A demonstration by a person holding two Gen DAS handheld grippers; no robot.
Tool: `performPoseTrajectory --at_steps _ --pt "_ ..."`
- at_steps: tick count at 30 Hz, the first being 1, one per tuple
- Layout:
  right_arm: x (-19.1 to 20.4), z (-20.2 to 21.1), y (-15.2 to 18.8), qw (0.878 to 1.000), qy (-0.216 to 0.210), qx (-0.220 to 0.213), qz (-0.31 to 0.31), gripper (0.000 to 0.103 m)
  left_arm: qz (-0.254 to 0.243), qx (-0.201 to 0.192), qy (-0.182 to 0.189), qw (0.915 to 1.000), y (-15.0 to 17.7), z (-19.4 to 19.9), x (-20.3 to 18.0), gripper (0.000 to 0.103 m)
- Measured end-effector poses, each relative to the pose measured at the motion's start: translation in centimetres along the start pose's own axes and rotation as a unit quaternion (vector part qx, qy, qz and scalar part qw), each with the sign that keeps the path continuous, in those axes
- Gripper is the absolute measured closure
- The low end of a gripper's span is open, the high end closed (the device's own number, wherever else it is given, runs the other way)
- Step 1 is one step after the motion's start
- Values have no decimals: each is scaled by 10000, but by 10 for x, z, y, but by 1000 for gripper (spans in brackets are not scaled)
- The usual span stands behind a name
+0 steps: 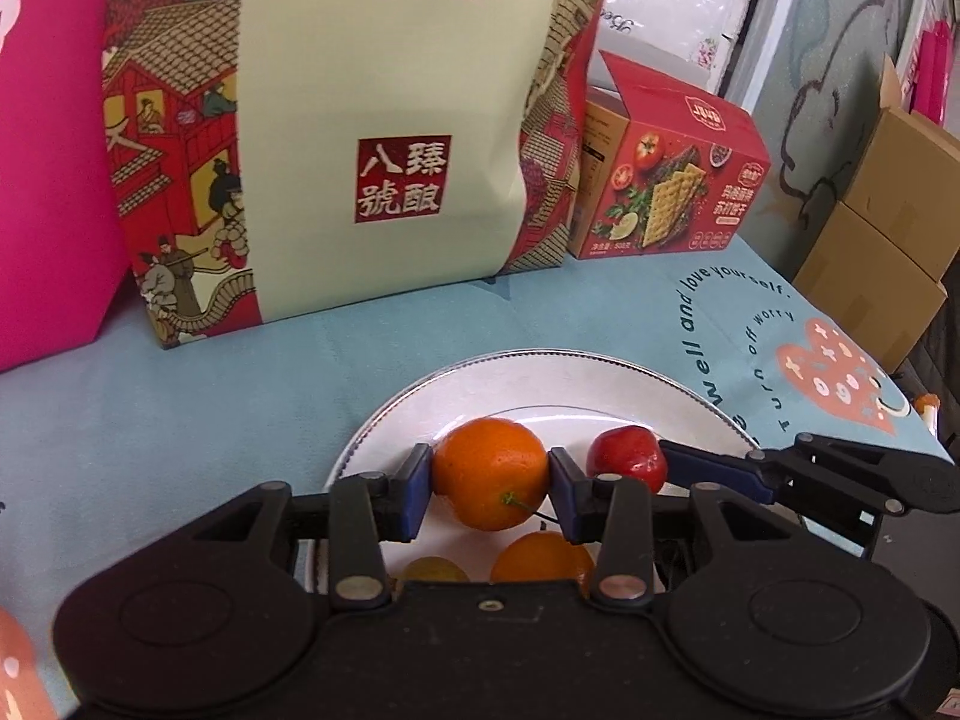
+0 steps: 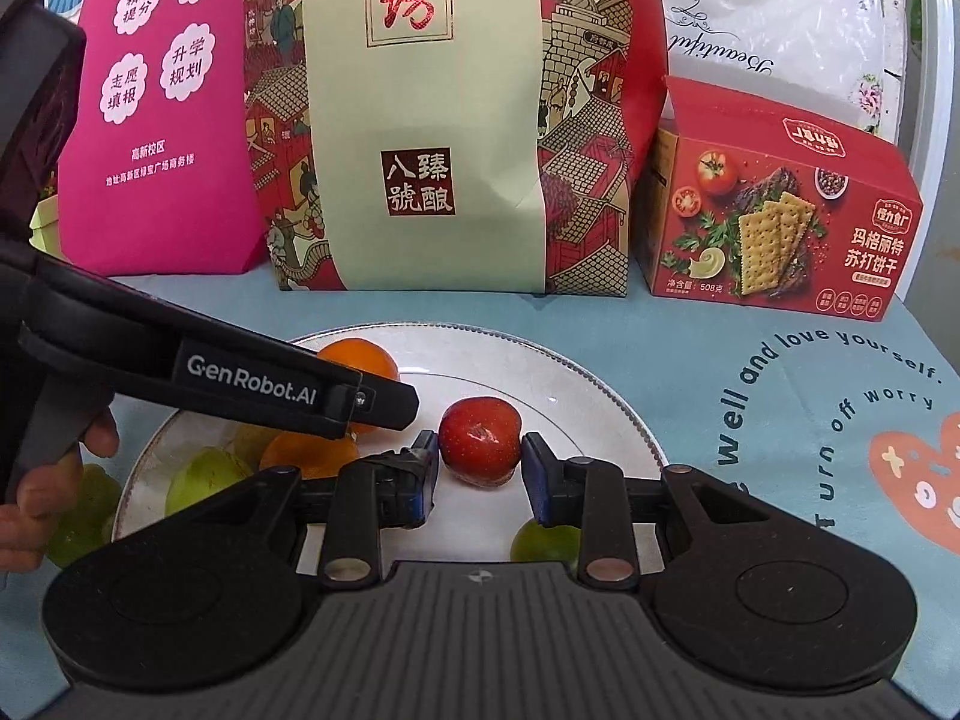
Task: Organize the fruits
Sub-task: 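Carry the orange and red apple over the white plate with both tools, then open both tools to drop the orange and apple onto the plate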
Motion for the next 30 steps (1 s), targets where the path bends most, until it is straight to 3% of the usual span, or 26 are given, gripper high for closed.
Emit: performPoseTrajectory --at_steps 7,10,12,20,30 --pt "4 14 -1 9997 80 -178 132 39 128 -364 -109 9992 -6 26 3 0" --pt "9 26 0 9995 35 -296 108 22 217 -578 -173 9979 -5 48 3 0" --pt "14 37 1 9991 -1 -398 129 3 266 -738 -269 9966 -3 63 1 0" --pt "43 81 15 9977 -229 -614 160 0 483 -963 -751 9913 32 119 5 0" --pt "78 111 50 9979 -522 -378 109 0 864 -713 -1173 9868 97 146 16 0"
Point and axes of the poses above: each gripper's, at about its wrist camera, not at the fingertips, and z roughly against the way its jaws point, x to its left, y to its underside, the point moved 5 cm from there along -z, roughly the way its jaws point, and after that the axes turned 5 degrees about -z, right-handed, at the moved point
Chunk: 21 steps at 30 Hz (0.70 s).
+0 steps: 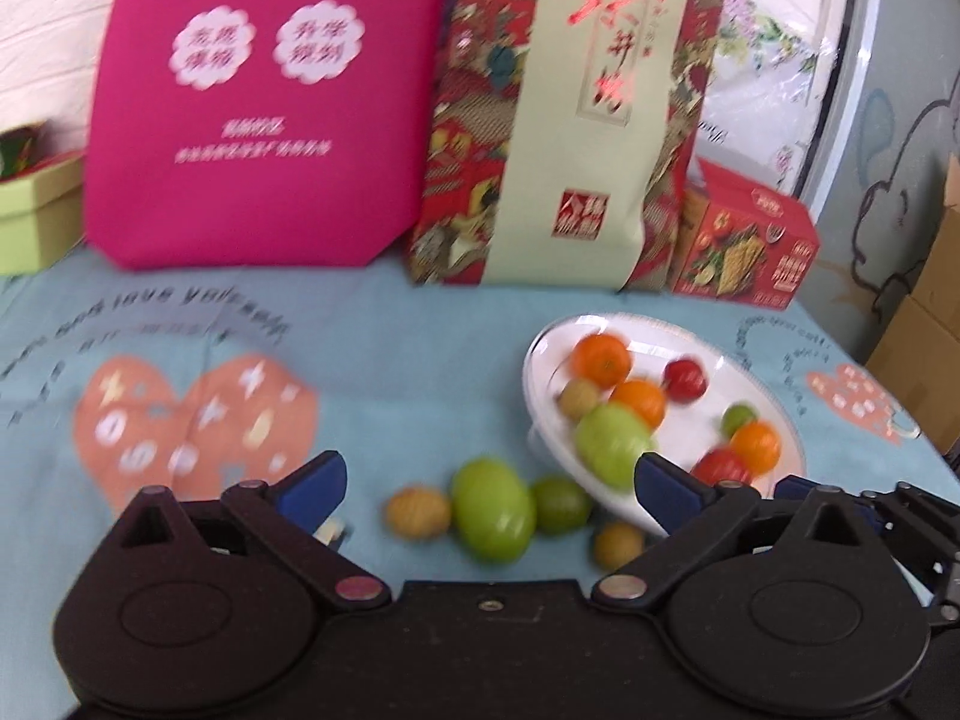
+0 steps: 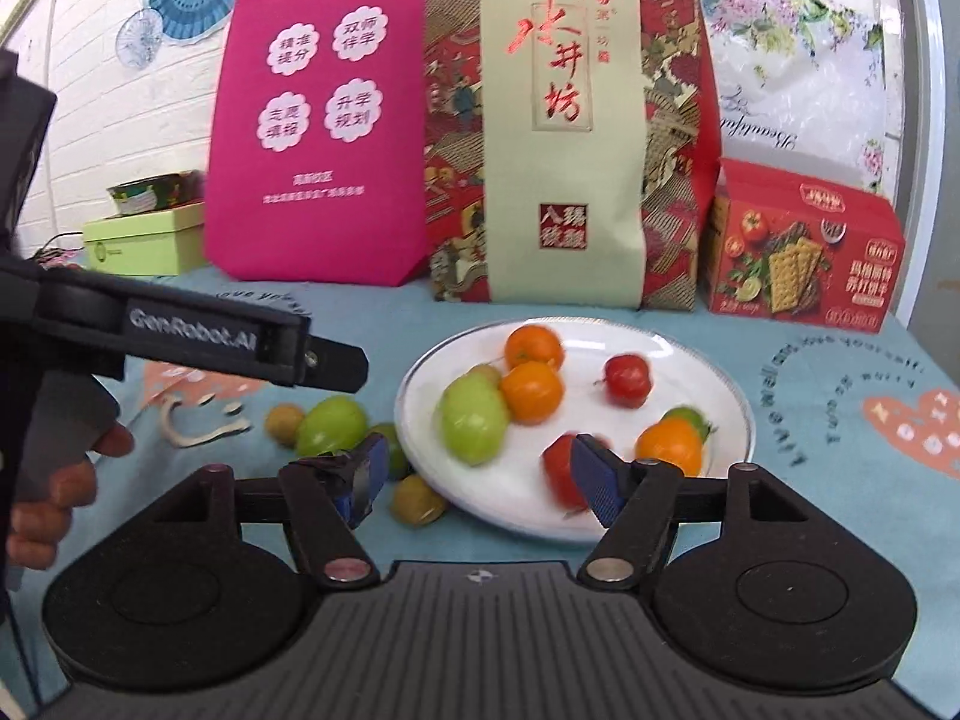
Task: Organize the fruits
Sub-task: 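Open both tools to drop the orange and apple onto the plate, then grasp a brown kiwi with the right tool while the left tool approaches another kiwi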
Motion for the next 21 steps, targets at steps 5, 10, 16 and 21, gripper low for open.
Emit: performPoseTrajectory --at_steps 5,10,16,21 --pt "12 -3 18 9992 -103 363 -122 1 25 171 -47 9998 24 5 7 0" --pt "11 -14 29 9974 -50 635 -340 15 85 248 -134 9996 37 11 20 0" --pt "15 -21 27 9977 14 640 -243 16 156 242 -218 9993 37 12 39 0" --pt "19 -27 25 9976 6 669 -157 16 110 274 -218 9993 31 5 50 0"
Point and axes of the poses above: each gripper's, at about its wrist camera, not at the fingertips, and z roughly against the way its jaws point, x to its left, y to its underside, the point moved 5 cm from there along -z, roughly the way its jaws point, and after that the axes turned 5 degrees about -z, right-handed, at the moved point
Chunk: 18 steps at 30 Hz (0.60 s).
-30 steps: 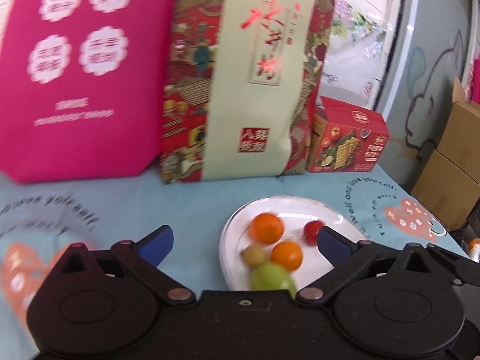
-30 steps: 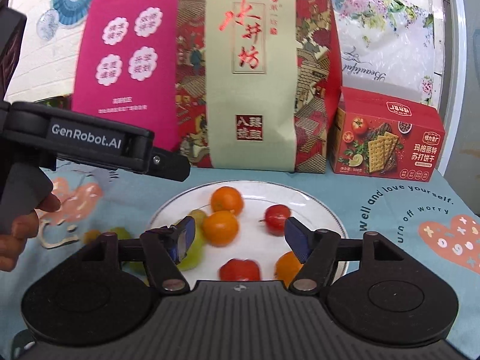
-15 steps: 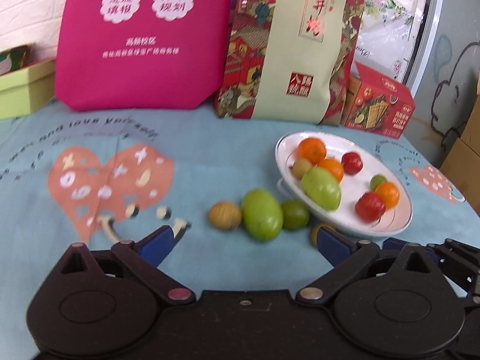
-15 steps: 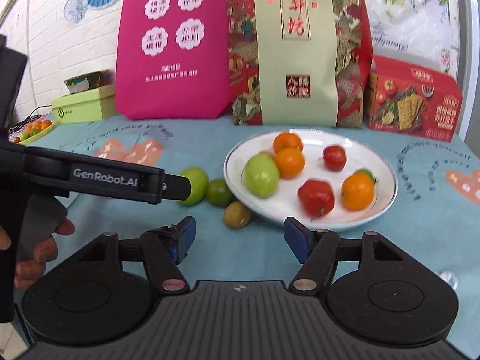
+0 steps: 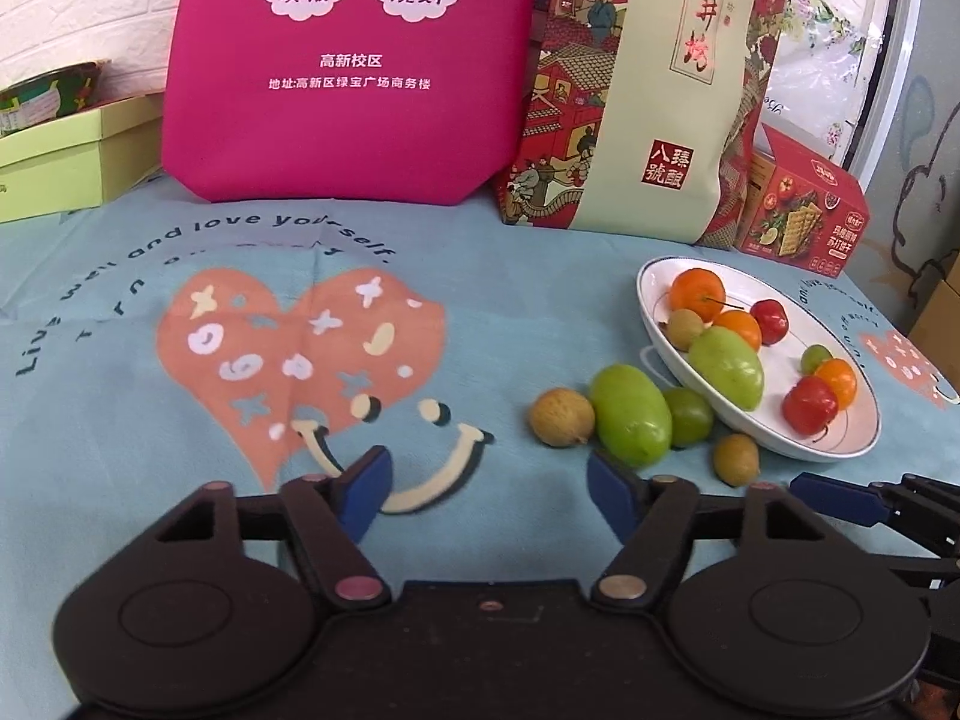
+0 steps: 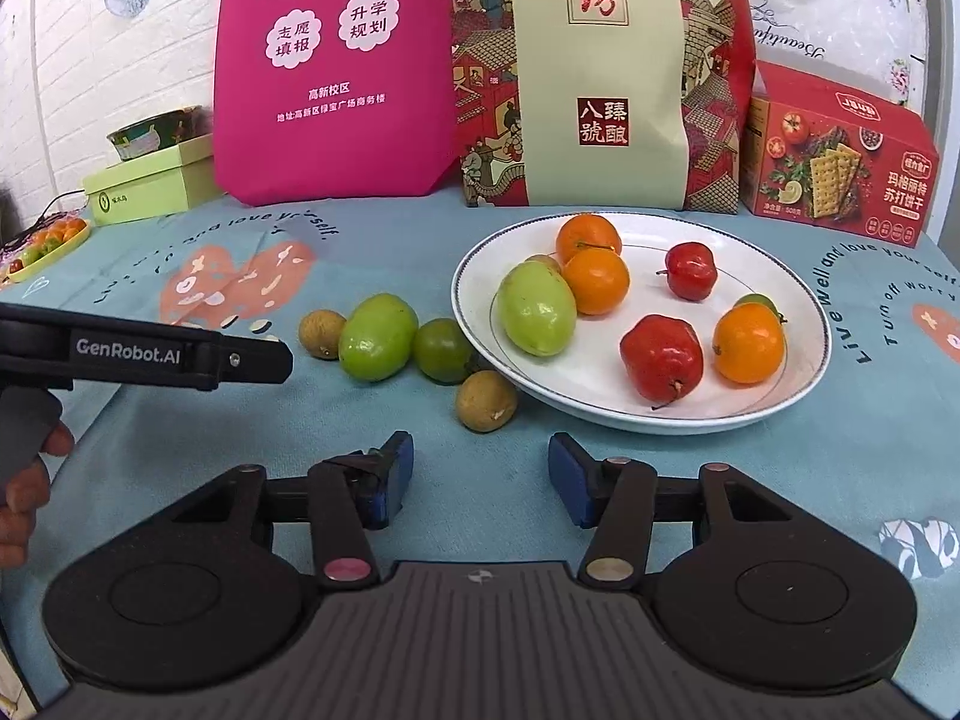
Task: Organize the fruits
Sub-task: 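Grasp a brown kiwi with the right tool while the left tool approaches another kiwi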
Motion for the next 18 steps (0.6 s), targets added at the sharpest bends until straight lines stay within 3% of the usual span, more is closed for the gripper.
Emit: performPoseTrajectory --at_steps 18 --pt "0 -13 -7 10000 -9 39 -80 20 -668 92 419 9968 -17 -29 -14 0"
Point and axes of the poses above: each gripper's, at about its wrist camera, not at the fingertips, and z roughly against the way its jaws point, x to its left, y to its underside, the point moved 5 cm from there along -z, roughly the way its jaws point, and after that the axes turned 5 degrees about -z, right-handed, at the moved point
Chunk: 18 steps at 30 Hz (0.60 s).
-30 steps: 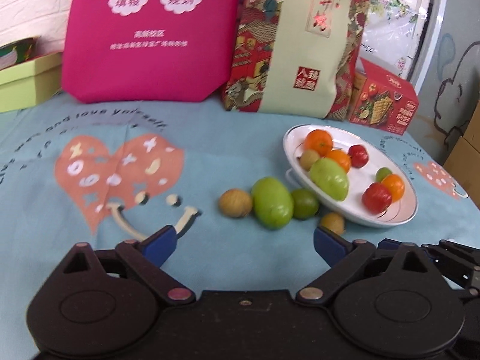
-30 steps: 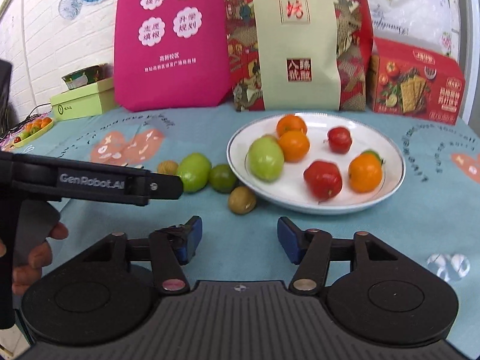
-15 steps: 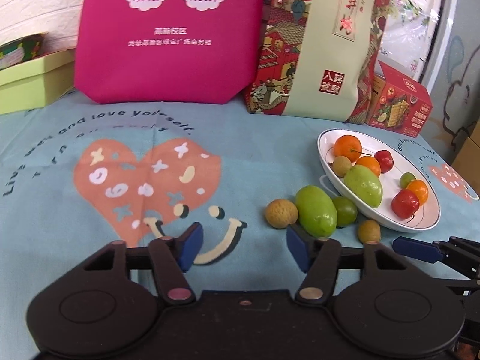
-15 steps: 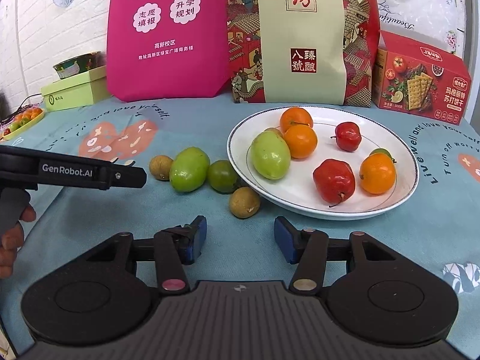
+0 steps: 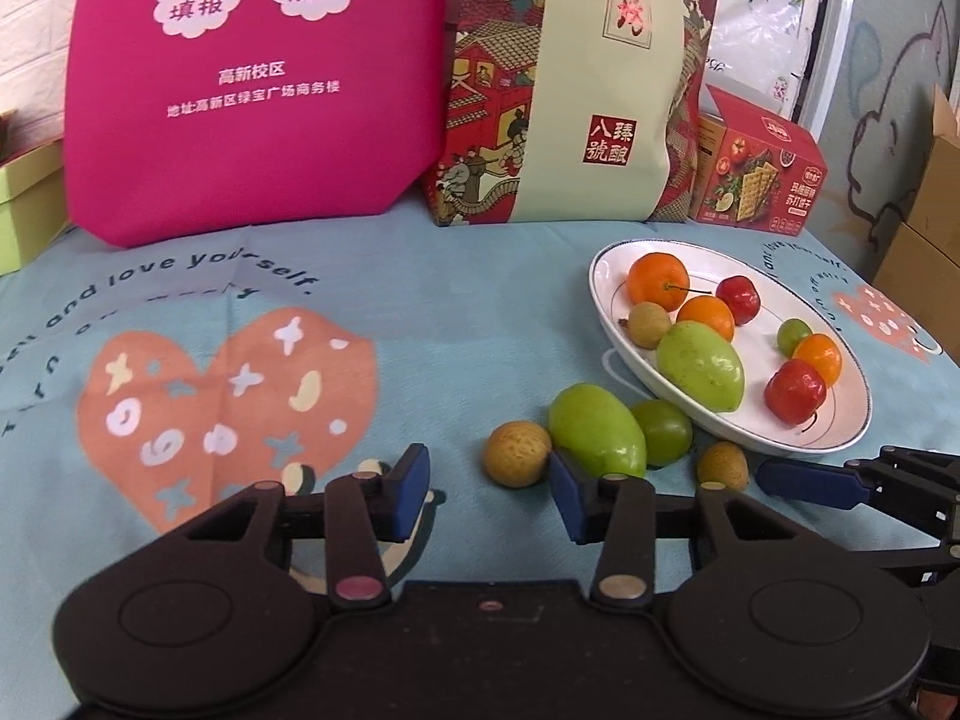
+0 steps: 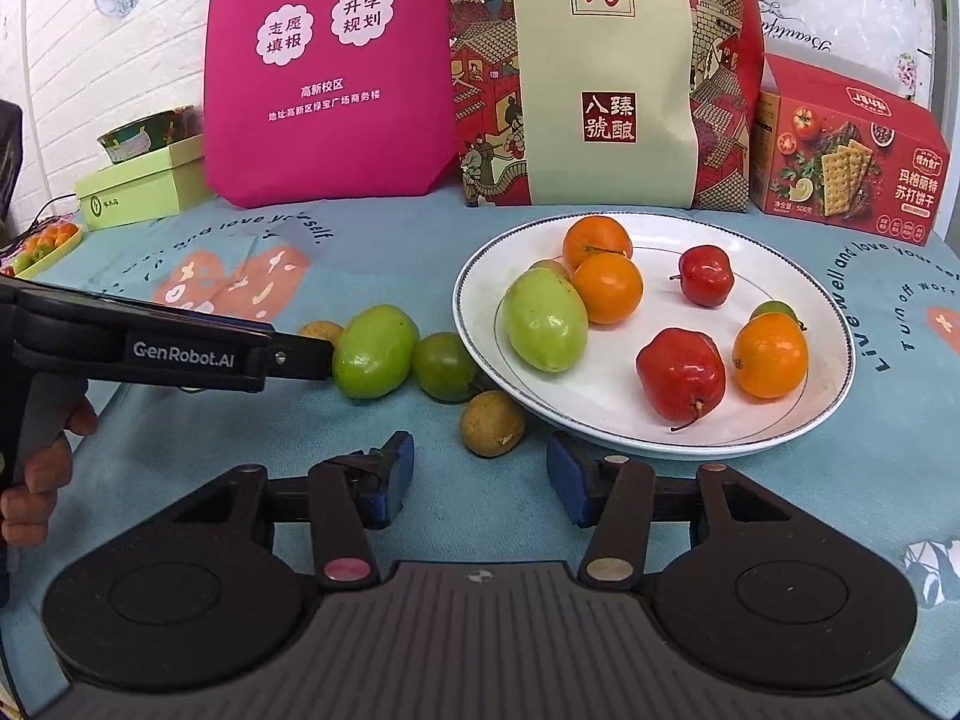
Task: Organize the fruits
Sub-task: 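Grasp a brown kiwi with the right tool while the left tool approaches another kiwi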
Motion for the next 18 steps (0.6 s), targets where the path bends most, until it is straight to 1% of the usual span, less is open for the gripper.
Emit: performPoseTrajectory --at_steps 7,13,16,18 --pt "2 -4 -2 10000 -6 10 -49 23 192 -49 215 9996 -5 -7 11 0" --pt "2 -8 -3 9999 50 6 -156 34 450 -123 449 9979 -8 -13 21 0" --pt "2 -10 -4 9997 100 0 -207 40 413 -139 506 9978 -8 -13 22 0" --pt "2 -11 -3 9997 117 -4 -216 48 369 -148 549 9977 -8 -13 22 0"
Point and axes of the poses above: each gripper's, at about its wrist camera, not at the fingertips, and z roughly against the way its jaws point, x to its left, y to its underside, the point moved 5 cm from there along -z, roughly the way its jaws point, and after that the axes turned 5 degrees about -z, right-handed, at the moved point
